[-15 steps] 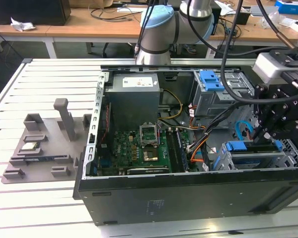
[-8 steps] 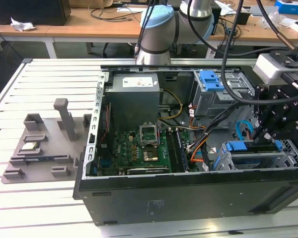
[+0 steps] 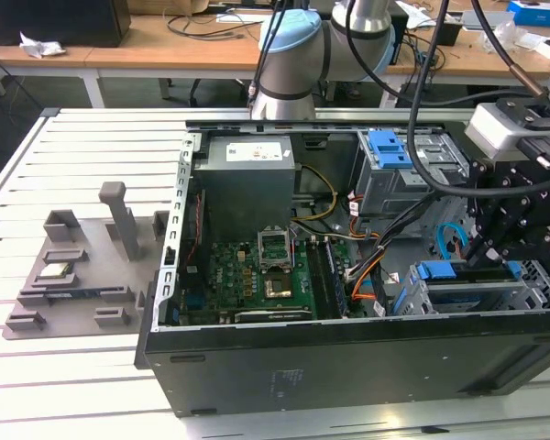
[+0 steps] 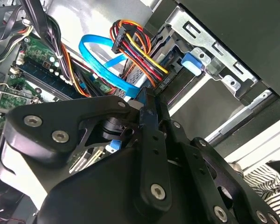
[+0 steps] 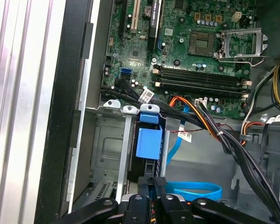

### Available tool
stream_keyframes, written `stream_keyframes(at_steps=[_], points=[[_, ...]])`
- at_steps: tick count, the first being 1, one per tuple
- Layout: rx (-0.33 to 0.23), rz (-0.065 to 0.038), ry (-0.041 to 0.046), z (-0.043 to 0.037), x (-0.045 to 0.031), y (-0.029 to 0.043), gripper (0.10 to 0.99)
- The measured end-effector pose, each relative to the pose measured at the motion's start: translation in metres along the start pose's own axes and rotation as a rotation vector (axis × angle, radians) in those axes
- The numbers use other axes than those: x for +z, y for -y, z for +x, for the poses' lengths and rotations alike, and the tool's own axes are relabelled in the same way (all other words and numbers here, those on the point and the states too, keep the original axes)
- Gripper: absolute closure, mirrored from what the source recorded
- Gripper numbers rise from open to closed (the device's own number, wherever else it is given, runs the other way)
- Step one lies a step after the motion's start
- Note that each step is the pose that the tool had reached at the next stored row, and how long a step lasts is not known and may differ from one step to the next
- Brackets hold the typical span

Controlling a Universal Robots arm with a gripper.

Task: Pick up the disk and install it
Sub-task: 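Insert the second disk wire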

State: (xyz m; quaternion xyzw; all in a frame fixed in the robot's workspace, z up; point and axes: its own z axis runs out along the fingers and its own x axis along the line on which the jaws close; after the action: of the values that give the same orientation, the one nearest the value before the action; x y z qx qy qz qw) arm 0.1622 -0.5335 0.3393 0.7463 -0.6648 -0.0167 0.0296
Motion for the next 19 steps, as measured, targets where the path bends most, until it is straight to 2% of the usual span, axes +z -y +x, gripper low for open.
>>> stream_keyframes(at_steps=[5, 6, 7, 11, 13, 15, 16, 17, 19], points=[[0.000, 0.000, 0.0004, 0.0001, 0.0002, 0.0000, 0.914], [0.000, 0.000, 0.0002, 0.0000, 0.0002, 0.0000, 0.851], [0.000, 0.000, -0.0001, 0.0001, -0.0005, -0.0001, 0.851], [0.000, 0.000, -0.0015, -0.0038, -0.0170, -0.0007, 0.867], [0.000, 0.000, -0.0021, -0.0049, -0.0225, -0.0010, 0.980], [0.000, 0.000, -0.0027, -0.0062, -0.0314, -0.0014, 0.980], [0.000, 0.000, -0.0033, -0.0071, -0.0382, -0.0017, 0.980], [0.000, 0.000, -0.0044, -0.0084, -0.0485, -0.0022, 0.980], [0.000, 0.000, -0.0052, -0.0090, -0.0595, -0.0029, 0.980]])
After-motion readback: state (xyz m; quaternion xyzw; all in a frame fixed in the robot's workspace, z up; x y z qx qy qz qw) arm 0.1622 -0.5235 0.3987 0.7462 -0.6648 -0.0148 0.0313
